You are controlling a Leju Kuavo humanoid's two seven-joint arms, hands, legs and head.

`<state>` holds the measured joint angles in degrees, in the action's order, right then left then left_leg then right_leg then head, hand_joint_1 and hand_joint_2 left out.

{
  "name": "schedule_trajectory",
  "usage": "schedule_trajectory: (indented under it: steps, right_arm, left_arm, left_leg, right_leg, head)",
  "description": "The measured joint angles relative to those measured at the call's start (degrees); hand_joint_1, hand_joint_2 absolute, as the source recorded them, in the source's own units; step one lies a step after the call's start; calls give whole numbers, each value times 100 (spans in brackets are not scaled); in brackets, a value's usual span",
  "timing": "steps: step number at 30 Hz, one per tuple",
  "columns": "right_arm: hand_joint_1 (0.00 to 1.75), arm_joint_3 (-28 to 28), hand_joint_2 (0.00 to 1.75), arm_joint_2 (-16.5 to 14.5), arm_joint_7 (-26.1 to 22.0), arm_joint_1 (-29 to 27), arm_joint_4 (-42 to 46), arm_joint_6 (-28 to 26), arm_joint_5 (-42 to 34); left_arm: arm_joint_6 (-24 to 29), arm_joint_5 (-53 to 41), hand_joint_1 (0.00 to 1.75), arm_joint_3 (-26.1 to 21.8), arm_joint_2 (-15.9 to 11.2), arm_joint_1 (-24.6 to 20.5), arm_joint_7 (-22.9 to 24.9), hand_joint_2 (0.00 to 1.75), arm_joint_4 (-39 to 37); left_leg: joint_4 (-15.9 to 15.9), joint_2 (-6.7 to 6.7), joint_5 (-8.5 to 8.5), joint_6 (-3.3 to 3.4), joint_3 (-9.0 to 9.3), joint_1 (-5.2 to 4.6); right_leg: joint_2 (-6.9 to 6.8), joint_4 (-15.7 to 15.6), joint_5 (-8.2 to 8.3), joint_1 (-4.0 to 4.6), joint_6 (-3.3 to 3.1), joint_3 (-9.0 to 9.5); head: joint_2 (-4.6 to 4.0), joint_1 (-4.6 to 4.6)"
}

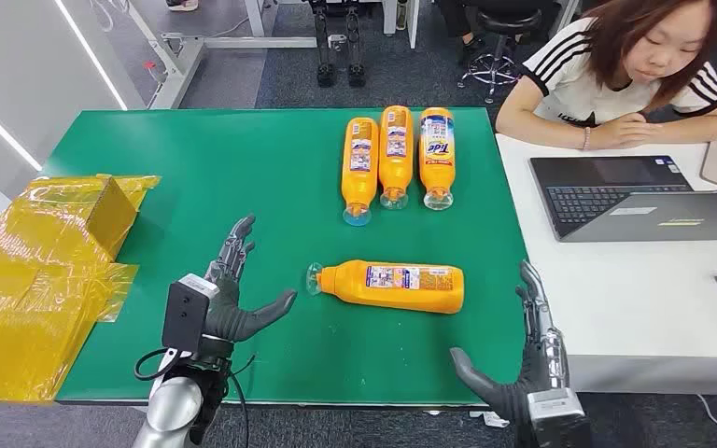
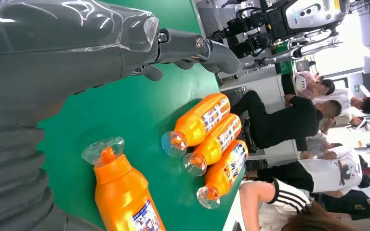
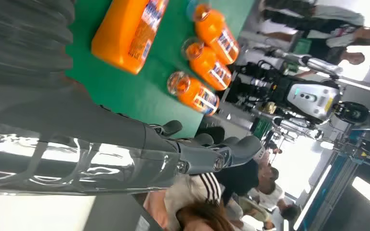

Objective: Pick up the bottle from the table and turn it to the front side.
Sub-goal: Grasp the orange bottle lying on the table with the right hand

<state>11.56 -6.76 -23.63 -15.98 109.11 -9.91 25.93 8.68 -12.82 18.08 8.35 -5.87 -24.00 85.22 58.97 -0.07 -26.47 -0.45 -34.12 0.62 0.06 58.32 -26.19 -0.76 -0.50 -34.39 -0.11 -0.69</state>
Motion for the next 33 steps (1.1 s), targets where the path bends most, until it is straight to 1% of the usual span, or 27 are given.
schedule_trajectory:
  steps: [2, 4, 6, 8, 10, 14, 16, 18, 23, 28, 33]
  right_arm:
    - [0, 0, 175, 23, 141, 48, -2, -33, 376]
    - [0, 0, 175, 96, 426, 155, -16, -65, 1012]
    - [0, 1, 175, 254, 762, 315, -95, -10, 1504]
    - [0, 1, 175, 497, 1076, 583, -290, 169, 1739]
    - [0, -1, 175, 784, 1277, 987, -622, 441, 1626]
    - [0, 22, 175, 1394, 1526, 2064, -1651, 967, 1238]
    - [0, 102, 175, 1613, 1621, 2574, -2218, 1233, 1200]
    - [0, 253, 175, 1757, 1714, 3001, -2764, 1476, 1236]
    - [0, 745, 175, 1888, 1778, 3710, -3774, 1762, 1366]
    - [0, 1343, 175, 1880, 1444, 4351, -4612, 2010, 1089]
    - [0, 1853, 175, 1753, 1145, 4874, -5107, 2196, 660]
  left_arm:
    - [-10, 1, 0, 1, 1, 1, 0, 175, 0]
    - [-47, -2, 0, 5, 1, 5, -1, 175, 0]
    - [-115, 2, 0, 13, -1, 6, -8, 175, 0]
    - [-211, 58, 0, 23, -7, -9, -32, 175, -8]
    - [-326, 166, 0, 42, -19, -51, -75, 175, -43]
    - [-470, 313, 0, 142, -48, -180, -122, 175, -167]
    - [-491, 357, 0, 190, -60, -263, -122, 175, -245]
    - [-505, 400, 0, 220, -75, -346, -122, 175, -324]
    - [-520, 445, 0, 287, -124, -489, -124, 175, -500]
    - [-523, 472, 0, 338, -149, -616, -136, 175, -657]
    - [-509, 451, 0, 366, -149, -727, -164, 175, -750]
  left_leg:
    - [0, 0, 0, 0, 0, 0]
    - [0, 0, 0, 0, 0, 0]
    - [0, 1, 1, 1, 0, 0]
    - [1, 2, 1, 2, 0, -1]
    - [5, 6, 3, 4, 0, -2]
    - [14, 8, 13, 18, -4, -2]
    - [15, 5, 17, 22, -5, -2]
    - [16, 4, 18, 20, -5, -1]
    - [16, 4, 19, 19, -6, 1]
    - [14, 3, 19, 19, -11, 1]
    - [15, 5, 19, 19, -13, 0]
  right_leg:
    - [0, 0, 0, 0, 0, 0]
    - [0, 0, 0, 0, 0, 1]
    - [0, 0, 1, 0, 1, 2]
    - [2, 0, 4, 0, 3, 3]
    - [6, -1, 10, -1, 4, 3]
    - [7, -1, 25, -1, 11, 3]
    - [4, -1, 28, -1, 11, 3]
    - [2, 0, 30, -1, 10, 4]
    - [4, 4, 31, -1, 7, 0]
    - [3, 6, 30, 1, 7, -6]
    - [5, 7, 30, 1, 7, -6]
  head:
    - [0, 1]
    - [0, 1]
    - [0, 0]
    - [0, 0]
    - [0, 0]
    - [0, 1]
    - [0, 0]
    - [0, 1]
    - [0, -1]
    - [0, 0]
    - [0, 0]
